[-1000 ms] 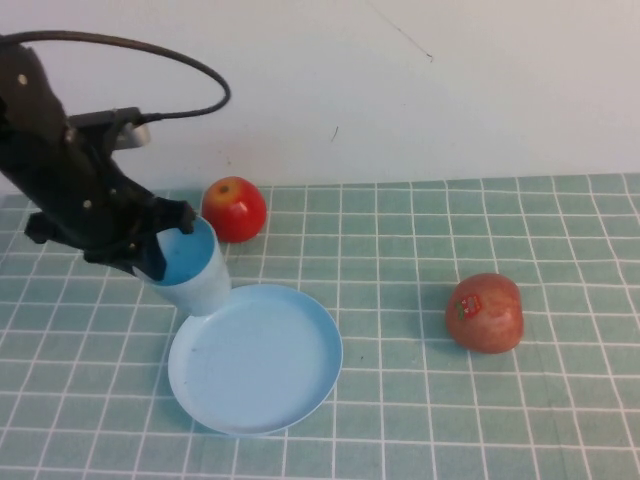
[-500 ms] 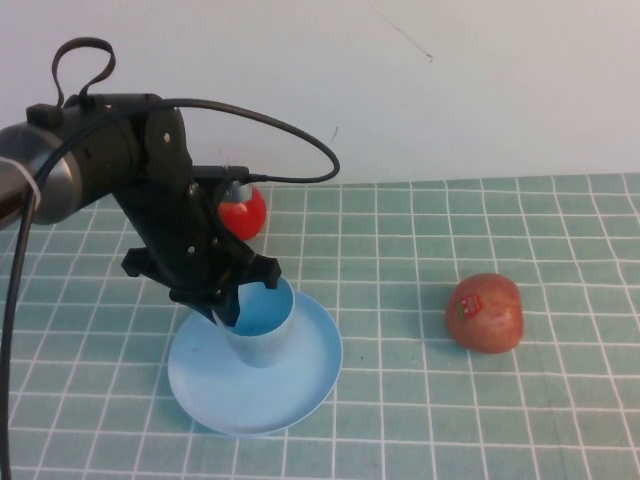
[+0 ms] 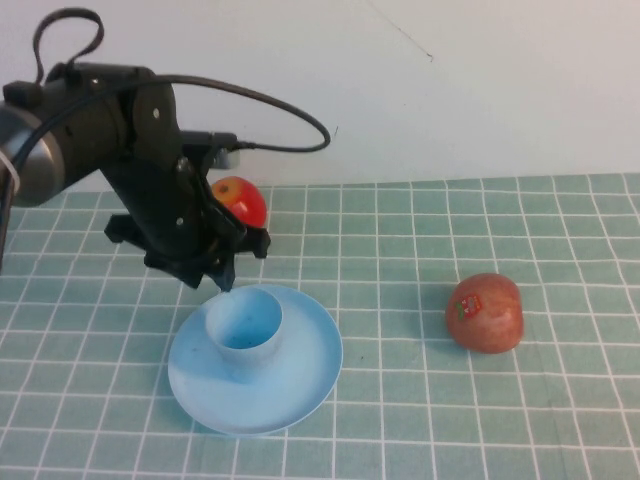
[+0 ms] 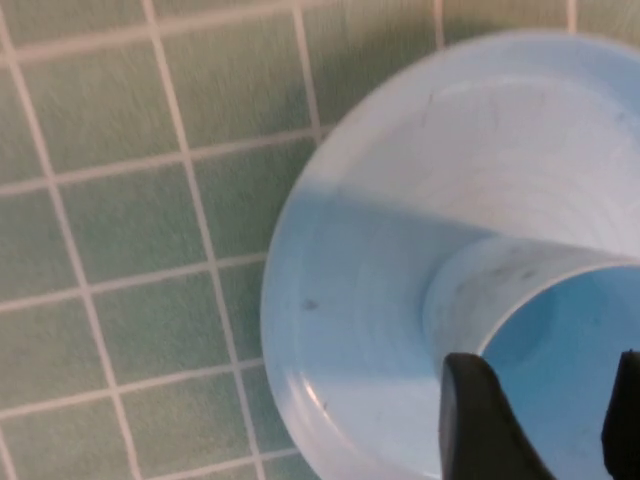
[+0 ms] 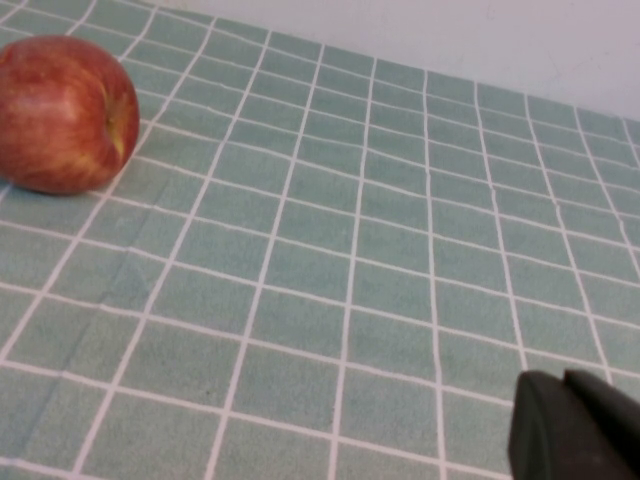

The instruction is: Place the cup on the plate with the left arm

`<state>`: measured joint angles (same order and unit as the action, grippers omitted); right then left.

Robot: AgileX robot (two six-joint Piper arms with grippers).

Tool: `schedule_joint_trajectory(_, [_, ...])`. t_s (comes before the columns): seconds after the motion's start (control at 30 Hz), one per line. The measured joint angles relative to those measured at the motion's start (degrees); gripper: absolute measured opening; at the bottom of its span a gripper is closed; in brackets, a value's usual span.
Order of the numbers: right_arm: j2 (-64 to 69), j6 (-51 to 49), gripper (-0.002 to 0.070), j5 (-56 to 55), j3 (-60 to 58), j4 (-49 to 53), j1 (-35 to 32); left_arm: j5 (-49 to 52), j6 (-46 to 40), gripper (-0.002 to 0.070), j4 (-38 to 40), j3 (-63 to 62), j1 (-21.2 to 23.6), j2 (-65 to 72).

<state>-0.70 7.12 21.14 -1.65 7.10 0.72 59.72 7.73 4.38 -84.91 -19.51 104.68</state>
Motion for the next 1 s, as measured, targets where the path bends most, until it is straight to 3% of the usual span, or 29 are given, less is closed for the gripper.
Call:
schedule_joint_trajectory(0.37, [0.0,0.0,-0.0002,0.0,0.0,0.0,0.0,0.39,-2.06,0.0024,-3.0,-8.02,0.0,-15.12])
schedule_joint_trajectory(0.77, [0.0,0.0,-0.0002,0.0,0.0,0.0,0.0,-0.51,-2.26,0.0003,-2.76,2.23,0.0,-35.33])
schedule_joint_trajectory(1.0, [0.0,0.0,-0.0002,0.0,0.0,0.0,0.0,-10.36,-1.6,0.0002,-1.39,17.41,0.0,-48.45])
